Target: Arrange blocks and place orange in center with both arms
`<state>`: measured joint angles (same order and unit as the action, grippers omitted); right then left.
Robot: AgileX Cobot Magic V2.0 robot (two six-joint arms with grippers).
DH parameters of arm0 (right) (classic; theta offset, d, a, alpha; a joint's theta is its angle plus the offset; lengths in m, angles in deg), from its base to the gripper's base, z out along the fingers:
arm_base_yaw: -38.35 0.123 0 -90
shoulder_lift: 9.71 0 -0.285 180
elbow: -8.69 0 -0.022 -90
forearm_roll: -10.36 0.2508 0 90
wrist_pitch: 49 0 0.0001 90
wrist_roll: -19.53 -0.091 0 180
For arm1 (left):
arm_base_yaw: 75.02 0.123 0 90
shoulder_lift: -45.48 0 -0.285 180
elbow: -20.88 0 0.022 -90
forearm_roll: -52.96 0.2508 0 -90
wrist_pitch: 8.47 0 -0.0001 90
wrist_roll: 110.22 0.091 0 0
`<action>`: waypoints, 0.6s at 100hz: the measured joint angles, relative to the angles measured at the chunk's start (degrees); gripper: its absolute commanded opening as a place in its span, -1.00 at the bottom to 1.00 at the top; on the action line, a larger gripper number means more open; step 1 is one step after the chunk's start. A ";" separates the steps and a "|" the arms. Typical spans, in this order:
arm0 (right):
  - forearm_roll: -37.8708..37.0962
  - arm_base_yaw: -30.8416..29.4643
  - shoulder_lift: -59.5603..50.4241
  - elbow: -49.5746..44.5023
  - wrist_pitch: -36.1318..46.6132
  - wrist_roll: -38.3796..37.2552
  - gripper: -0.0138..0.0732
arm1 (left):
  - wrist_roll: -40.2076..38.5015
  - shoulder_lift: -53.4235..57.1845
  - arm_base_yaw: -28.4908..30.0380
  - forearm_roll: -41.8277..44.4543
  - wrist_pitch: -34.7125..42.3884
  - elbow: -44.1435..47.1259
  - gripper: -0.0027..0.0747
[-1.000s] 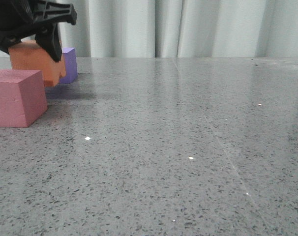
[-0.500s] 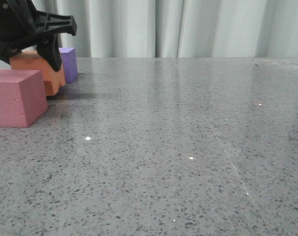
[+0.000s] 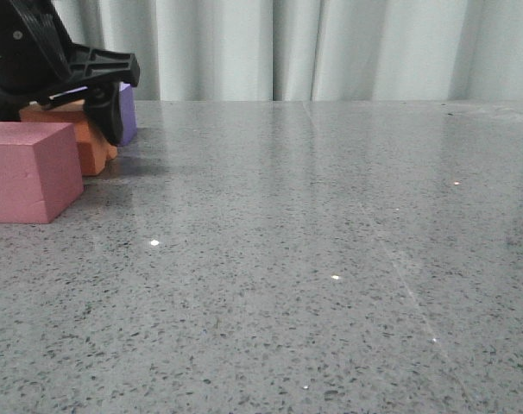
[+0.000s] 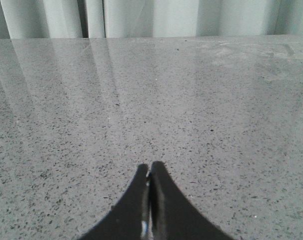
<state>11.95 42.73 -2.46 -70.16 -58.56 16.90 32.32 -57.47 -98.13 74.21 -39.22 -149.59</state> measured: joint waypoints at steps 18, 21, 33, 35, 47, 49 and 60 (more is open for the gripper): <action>0.00 0.00 0.00 0.00 0.00 0.00 -0.84 | 0.00 0.99 0.00 -0.23 -0.05 0.00 0.69; 0.00 0.00 0.00 0.00 0.00 0.00 -0.84 | 0.00 1.48 0.00 -0.23 -0.05 0.00 0.69; 0.00 0.00 0.00 0.00 0.00 0.00 -0.84 | 0.13 4.55 0.00 -0.23 -0.27 0.00 0.67; 0.00 0.00 0.00 0.00 0.00 0.00 -0.84 | 0.13 5.24 0.00 -0.23 -0.40 0.00 0.67; 0.00 0.00 0.00 0.00 0.00 0.00 -0.84 | 0.24 10.01 0.00 -0.23 -0.93 0.00 0.67; 0.00 0.00 0.00 0.00 0.00 0.00 -0.84 | 0.24 10.98 0.00 -0.23 -0.93 0.00 0.67; 0.00 0.00 0.00 0.00 0.00 0.00 -0.84 | 0.44 17.20 0.00 0.18 -1.00 0.53 0.67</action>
<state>11.95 42.73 -2.46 -70.16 -58.56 16.90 32.77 -40.27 -98.13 74.38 -40.22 -149.06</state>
